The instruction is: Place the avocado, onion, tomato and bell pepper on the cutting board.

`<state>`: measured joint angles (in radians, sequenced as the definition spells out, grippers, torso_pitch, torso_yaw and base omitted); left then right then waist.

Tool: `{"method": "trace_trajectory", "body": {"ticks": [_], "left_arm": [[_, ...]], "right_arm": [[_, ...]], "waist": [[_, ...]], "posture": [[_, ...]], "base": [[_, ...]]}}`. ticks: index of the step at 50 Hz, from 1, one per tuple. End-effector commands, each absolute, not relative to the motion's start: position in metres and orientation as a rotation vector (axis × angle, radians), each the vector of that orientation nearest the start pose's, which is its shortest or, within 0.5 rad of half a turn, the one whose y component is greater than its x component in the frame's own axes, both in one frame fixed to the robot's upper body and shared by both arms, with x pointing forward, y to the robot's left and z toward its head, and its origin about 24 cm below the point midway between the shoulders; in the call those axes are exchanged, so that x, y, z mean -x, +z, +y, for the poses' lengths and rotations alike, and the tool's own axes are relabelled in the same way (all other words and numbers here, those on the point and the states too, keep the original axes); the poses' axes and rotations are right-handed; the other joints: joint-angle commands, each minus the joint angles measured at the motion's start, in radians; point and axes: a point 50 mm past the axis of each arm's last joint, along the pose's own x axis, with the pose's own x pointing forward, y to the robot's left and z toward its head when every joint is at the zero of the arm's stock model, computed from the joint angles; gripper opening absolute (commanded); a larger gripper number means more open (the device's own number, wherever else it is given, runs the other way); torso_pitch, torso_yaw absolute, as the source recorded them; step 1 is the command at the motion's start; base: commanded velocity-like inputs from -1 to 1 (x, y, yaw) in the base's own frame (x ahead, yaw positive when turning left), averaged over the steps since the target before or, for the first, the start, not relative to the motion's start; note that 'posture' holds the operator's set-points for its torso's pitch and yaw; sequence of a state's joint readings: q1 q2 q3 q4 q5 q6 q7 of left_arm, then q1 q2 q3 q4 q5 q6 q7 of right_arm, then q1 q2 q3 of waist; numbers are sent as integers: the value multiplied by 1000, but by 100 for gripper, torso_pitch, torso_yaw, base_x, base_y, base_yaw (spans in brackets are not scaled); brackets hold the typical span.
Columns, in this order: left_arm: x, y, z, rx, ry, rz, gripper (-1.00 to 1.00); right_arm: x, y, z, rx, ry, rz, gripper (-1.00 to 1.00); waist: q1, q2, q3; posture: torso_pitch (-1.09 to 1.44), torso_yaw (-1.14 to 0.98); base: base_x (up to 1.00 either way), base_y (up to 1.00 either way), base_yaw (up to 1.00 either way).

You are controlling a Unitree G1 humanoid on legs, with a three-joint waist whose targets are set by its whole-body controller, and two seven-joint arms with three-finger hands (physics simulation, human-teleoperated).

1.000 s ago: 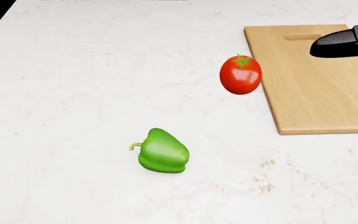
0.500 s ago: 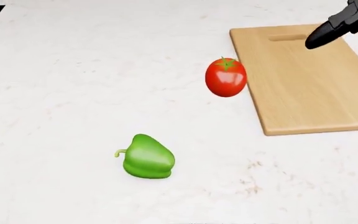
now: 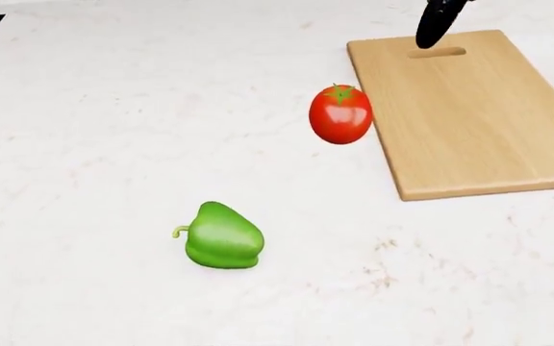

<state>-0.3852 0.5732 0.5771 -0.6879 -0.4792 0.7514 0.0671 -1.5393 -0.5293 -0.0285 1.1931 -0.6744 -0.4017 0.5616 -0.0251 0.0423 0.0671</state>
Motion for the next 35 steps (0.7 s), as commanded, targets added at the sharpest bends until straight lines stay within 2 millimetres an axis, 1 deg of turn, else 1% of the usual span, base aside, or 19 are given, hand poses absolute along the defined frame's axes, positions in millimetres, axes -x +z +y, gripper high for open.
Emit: {"method": "trace_trajectory", "body": {"ticks": [1,3,9,16,28,35], "left_arm": [[-214,293,263,-157,234,-564,100],[-214,292,263,-155,233,-561,100],[-214,291,263,-150,231,-556,100],[-214,290,264,-146,233,-553,100],[-212,291,265,-143,233,-555,100],[-212,291,265,-139,233,-555,100]], "right_arm": [[-396,375,-170,1213,315,-458,100],[-397,374,-164,1235,326,-451,100],[-402,361,-144,1291,414,-431,100],[-403,356,-122,1343,489,-416,100],[-403,346,-96,1441,597,-369,100],[-404,342,-89,1479,628,-338,100]], "waist": [[-1,2,-27],[0,3,-26],[0,5,-26],[-1,10,-27],[-3,15,-28],[-4,17,-29]], "posture": [[0,0],[0,0],[0,0],[0,0],[0,0],[0,0]], "base": [[0,0,0],[0,0,0],[0,0,0],[0,0,0],[0,0,0],[0,0,0]]}}
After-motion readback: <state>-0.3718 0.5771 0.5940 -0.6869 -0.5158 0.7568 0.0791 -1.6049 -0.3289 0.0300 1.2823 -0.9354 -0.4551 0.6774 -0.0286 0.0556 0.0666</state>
